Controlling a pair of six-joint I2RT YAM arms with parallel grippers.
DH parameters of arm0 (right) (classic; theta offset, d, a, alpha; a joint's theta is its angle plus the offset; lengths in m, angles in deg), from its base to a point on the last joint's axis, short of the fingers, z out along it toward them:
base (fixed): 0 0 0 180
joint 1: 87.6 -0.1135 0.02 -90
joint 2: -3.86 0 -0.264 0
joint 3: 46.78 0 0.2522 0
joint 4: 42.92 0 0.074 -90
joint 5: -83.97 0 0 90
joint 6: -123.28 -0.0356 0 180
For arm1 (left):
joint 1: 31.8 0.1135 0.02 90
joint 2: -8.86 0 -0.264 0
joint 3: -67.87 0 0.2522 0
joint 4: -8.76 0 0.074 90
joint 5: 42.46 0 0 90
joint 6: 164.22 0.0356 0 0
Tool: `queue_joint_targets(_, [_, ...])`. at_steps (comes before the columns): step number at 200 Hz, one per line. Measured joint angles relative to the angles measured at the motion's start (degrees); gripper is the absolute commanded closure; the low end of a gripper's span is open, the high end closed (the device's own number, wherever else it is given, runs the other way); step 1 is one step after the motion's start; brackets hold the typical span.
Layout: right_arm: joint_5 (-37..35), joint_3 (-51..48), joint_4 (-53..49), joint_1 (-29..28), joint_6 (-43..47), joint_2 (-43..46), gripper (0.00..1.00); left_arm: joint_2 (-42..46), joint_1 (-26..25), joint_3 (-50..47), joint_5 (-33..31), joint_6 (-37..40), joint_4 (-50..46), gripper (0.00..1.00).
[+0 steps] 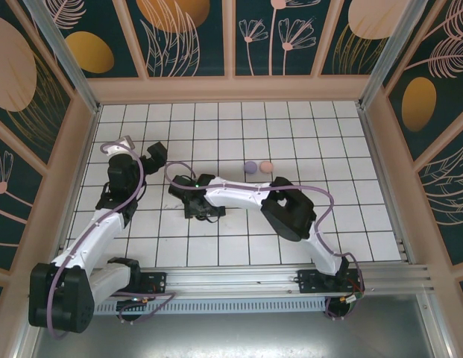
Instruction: Insert wireless bluetooth earbuds into charging case
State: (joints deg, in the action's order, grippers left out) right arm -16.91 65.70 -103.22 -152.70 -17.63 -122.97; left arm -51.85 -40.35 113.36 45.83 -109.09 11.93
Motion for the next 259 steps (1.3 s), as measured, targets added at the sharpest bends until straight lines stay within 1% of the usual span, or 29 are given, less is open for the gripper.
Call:
queue_joint_targets(42, [0.0,2.7,0.0,0.0,0.8,-1.7,0.21,-0.8,0.3,0.0,1.3,-0.4,0.4,0.01])
queue_joint_targets(80, [0.4,2.8,0.0,0.0,1.0,-1.8,0.26,-0.9,0.4,0.0,1.3,-0.6,0.9,0.01])
queue_joint_targets(138, [0.4,2.9,-0.2,-0.2,1.0,-2.4,0.29,-1.7,0.4,0.0,1.3,-1.0,1.1,0.01])
queue_joint_targets(174, [0.3,2.9,-0.4,-0.2,0.9,-2.5,0.35,-1.7,0.4,0.0,1.3,-1.4,1.3,0.01])
queue_joint_targets(259, [0.4,2.9,-0.4,-1.3,0.3,-2.5,0.34,-1.7,0.4,0.0,1.3,-1.5,1.3,0.01])
